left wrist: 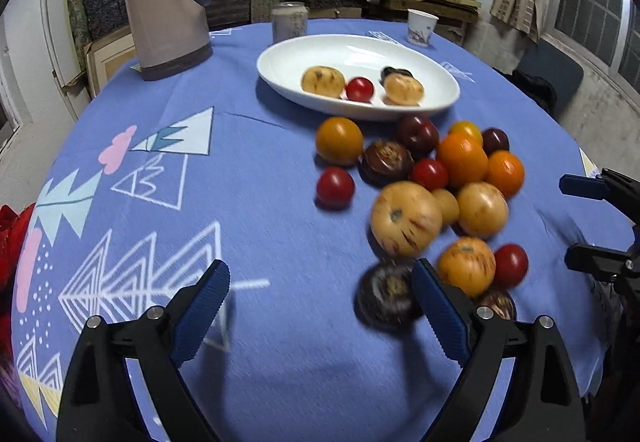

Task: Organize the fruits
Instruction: 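Grasp a dark brown fruit with the left tool while the right tool reaches toward a red tomato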

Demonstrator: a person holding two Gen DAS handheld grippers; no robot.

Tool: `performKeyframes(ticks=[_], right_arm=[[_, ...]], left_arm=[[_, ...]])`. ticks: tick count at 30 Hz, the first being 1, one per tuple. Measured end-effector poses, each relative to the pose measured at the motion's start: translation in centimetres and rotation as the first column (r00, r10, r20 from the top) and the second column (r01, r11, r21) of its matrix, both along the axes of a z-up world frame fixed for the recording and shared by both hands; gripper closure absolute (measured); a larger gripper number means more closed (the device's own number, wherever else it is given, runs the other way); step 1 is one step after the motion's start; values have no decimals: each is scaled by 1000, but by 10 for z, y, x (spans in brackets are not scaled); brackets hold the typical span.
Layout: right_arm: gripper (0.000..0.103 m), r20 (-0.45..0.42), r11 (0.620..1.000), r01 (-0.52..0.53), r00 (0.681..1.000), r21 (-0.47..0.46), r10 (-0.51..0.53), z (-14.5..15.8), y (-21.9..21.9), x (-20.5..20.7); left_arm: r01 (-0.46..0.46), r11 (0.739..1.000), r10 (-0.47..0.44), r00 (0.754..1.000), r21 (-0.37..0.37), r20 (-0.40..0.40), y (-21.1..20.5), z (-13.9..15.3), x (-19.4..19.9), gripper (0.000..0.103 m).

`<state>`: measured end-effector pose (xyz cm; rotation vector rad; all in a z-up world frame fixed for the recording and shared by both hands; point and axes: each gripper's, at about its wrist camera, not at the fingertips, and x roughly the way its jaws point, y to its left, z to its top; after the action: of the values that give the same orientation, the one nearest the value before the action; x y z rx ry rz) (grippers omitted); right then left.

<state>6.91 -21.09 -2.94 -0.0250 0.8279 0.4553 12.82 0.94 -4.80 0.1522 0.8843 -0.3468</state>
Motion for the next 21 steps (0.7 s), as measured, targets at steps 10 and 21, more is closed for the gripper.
performKeyframes(ticks=[10,21], right_arm=[[9,-5,999,-47,999,-11,47,-3,16,-16],[8,-3,1000,17,1000,11,-17,-6,13,-15]], left_arm=[[33,999,-33,999,-1,-12,-11,-2,-11,10],[0,1000,1,999,25,-44,-17,-11,-11,10]])
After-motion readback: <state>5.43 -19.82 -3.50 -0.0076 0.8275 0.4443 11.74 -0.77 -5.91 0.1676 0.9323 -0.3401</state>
